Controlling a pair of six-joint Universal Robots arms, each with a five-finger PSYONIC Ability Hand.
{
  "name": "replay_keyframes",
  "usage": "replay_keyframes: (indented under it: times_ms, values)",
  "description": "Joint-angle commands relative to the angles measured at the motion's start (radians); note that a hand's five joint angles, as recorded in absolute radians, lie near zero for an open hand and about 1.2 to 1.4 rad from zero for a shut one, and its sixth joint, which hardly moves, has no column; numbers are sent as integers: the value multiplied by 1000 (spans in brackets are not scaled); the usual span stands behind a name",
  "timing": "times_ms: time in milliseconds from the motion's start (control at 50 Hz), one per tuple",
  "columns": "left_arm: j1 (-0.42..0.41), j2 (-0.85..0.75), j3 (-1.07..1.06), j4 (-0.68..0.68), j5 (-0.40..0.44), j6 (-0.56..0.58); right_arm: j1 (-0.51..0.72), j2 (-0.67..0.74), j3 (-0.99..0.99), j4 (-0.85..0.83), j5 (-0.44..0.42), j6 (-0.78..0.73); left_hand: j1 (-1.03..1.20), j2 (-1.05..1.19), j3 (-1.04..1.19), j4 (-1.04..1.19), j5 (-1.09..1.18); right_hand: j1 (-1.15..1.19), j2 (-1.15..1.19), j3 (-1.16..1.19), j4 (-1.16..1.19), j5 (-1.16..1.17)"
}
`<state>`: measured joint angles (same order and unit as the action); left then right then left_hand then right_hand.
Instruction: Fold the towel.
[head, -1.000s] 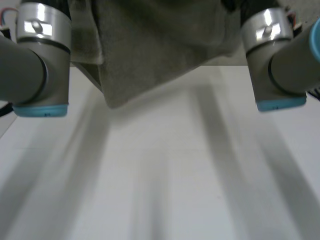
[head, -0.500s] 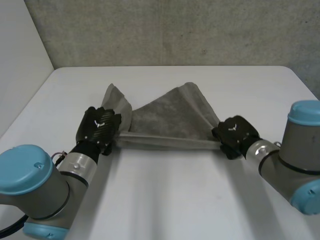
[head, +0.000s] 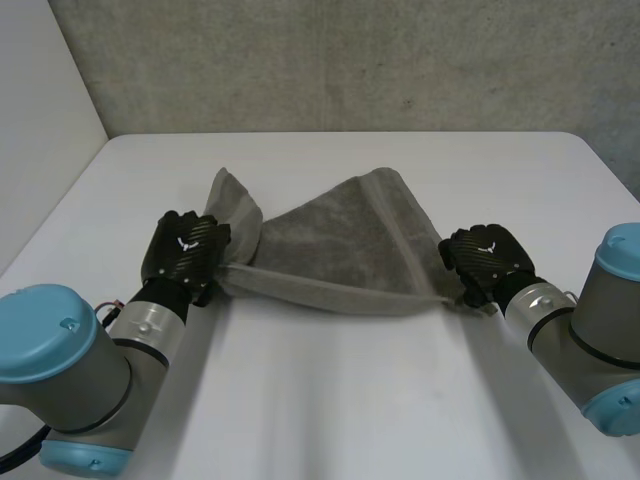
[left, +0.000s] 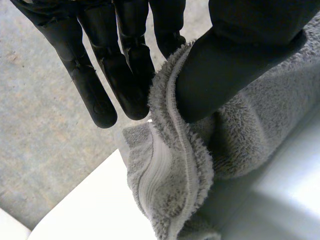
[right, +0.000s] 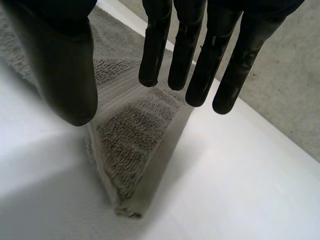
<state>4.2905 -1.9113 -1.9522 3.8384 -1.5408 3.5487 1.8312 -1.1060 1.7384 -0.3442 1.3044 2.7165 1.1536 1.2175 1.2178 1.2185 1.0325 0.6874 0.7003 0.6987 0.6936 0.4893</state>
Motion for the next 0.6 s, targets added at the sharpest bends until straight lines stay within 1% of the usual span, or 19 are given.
replay_keyframes:
  times_ms: [20, 100, 260, 500, 600]
  values:
    - [17, -2, -5, 0, 1, -1, 0, 9, -14, 28, -1, 49, 243, 179, 178, 178, 189, -115, -128, -126, -121, -91]
    - [17, -2, -8, 0, 1, -1, -1, 14, -25, 45, -2, 74, 243, 179, 178, 178, 189, -130, -143, -141, -136, -106]
    - [15, -2, -10, 0, 2, -1, 0, 81, -72, 116, -5, 114, 243, 179, 178, 178, 189, -109, -122, -121, -115, -86]
    - [17, -5, -10, 0, 4, -1, 5, 75, -65, 126, -2, 132, 243, 179, 178, 178, 189, -118, -131, -129, -124, -94]
    - [18, -6, -8, 0, 4, -1, 10, 74, -65, 162, -13, 180, 243, 179, 178, 178, 189, -144, -157, -156, -151, -121]
